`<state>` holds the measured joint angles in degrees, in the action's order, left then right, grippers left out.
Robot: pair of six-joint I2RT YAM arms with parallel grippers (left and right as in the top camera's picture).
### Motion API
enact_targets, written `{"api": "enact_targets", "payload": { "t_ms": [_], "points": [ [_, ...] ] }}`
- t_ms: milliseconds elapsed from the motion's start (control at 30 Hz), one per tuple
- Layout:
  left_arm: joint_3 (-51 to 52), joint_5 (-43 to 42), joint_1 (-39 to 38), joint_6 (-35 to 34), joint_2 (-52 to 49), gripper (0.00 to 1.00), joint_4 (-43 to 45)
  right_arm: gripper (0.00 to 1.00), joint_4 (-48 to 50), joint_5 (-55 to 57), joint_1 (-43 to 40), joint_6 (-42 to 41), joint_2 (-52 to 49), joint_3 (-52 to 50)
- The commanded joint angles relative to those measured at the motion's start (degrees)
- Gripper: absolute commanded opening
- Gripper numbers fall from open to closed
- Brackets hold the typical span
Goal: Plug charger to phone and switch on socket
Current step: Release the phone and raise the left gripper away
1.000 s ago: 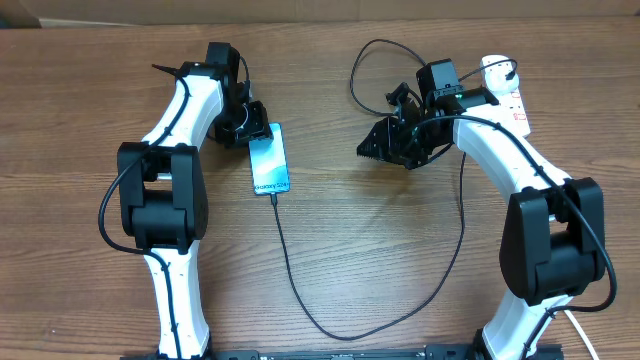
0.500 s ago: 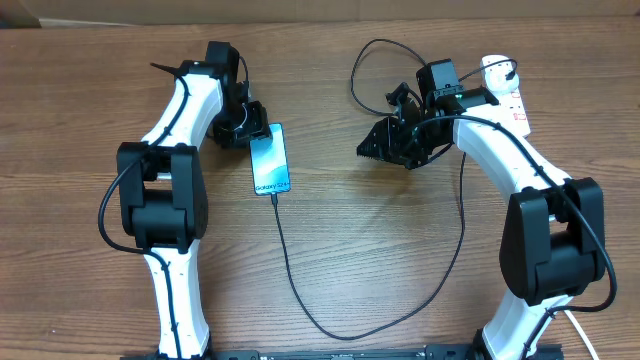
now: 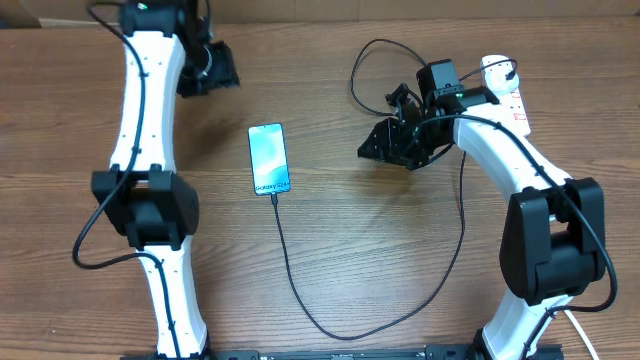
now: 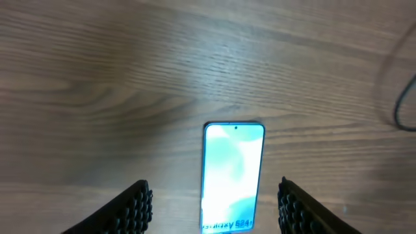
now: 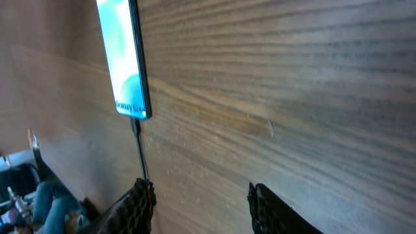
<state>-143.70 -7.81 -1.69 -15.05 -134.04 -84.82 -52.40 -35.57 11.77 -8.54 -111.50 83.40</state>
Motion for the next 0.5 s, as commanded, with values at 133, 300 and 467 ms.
{"api": "enact_targets", "payload": {
  "t_ms": [133, 300, 467],
  "points": [
    [-16.3, 5.5, 1.0, 0.0, 1.6, 0.59, -9.0, 0.52, -10.6, 11.2, -2.5, 3.1, 3.5, 15.0],
    [-22.3, 5.5, 1.1, 0.0, 3.0, 0.7, -12.0, 0.63, -17.1, 17.4, -5.1, 2.6, 3.6, 24.0],
    [-22.4, 5.5, 1.3, -2.0, 6.6, 0.87, -12.0, 0.72, -18.7, 21.7, -10.1, -0.6, 3.6, 26.7]
  ]
}}
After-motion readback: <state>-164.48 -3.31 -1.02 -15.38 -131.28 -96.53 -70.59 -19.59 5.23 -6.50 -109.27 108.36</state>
